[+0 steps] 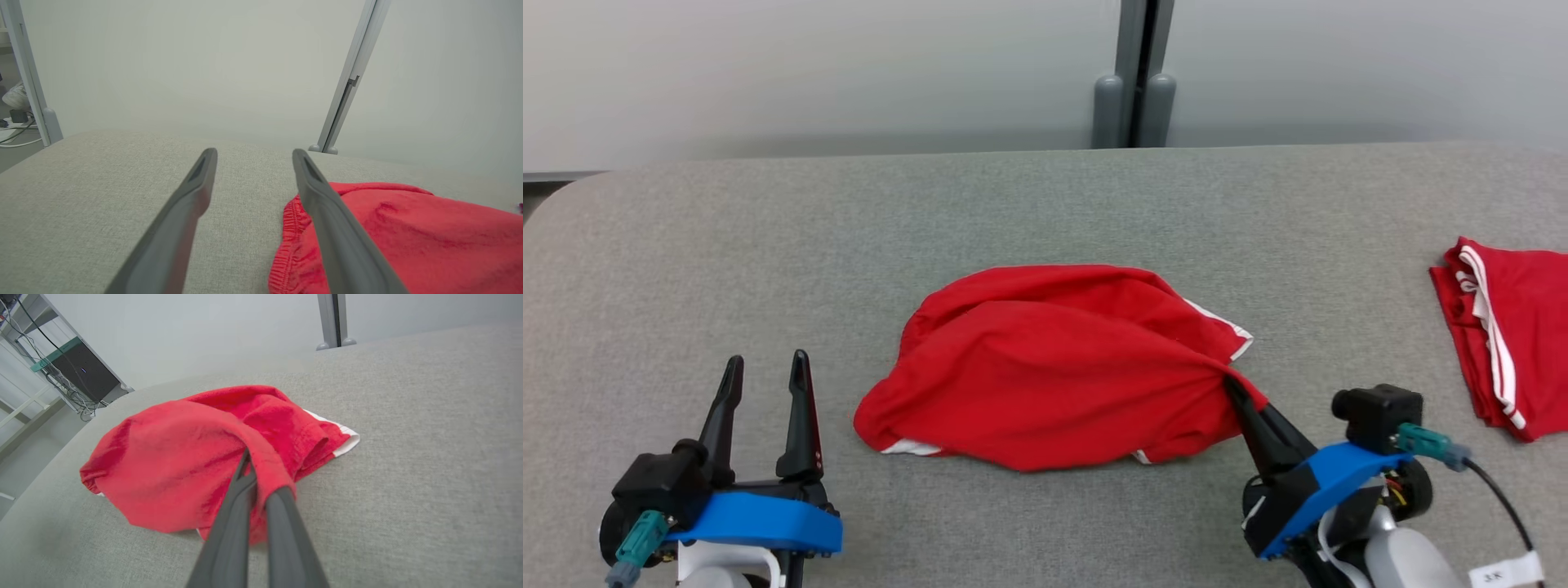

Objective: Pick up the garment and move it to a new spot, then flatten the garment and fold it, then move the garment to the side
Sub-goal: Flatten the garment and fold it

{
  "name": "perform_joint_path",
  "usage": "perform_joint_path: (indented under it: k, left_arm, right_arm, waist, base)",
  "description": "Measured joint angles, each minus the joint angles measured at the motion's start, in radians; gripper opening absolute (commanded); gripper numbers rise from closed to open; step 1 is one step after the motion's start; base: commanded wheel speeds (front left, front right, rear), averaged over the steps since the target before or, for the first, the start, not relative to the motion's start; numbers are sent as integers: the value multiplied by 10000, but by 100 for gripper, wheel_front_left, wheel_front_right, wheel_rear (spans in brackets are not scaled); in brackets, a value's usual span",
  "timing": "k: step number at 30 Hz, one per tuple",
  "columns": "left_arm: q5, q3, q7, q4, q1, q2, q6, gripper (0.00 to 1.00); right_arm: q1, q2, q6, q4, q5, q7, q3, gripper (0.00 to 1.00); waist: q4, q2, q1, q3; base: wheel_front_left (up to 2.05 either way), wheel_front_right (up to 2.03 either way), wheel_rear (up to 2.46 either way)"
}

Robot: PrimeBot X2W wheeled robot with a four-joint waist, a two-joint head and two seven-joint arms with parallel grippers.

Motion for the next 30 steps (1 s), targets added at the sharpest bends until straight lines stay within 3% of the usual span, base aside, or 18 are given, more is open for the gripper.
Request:
perform_joint_path:
  k: [7, 12, 19, 30]
  left_arm:
    - [67, 109, 0, -249, 210, -71, 59, 100]
    - [134, 151, 0, -341, 260, -111, 42, 100]
    - [234, 27, 0, -336, -180, -230, -134, 100]
    - [447, -12, 0, 10, -888, -451, -531, 100]
  right_arm:
    - [1342, 0, 0, -3275, -330, 2000, -1064, 0]
    - [1441, -4, 0, -3967, -520, 3064, -1641, 0]
    - [-724, 0, 0, -1292, -1254, 3649, -1854, 0]
    - [-4145, -19, 0, 2803, -1636, 1985, -1467, 0]
  waist:
    - [-301, 0, 0, -28]
    - [-347, 0, 0, 179]
    - [-129, 0, 0, 695]
    - [656, 0, 0, 1408]
  base:
    - [0, 0, 0]
    - [0, 0, 0]
    - [0, 0, 0]
    - [0, 0, 0]
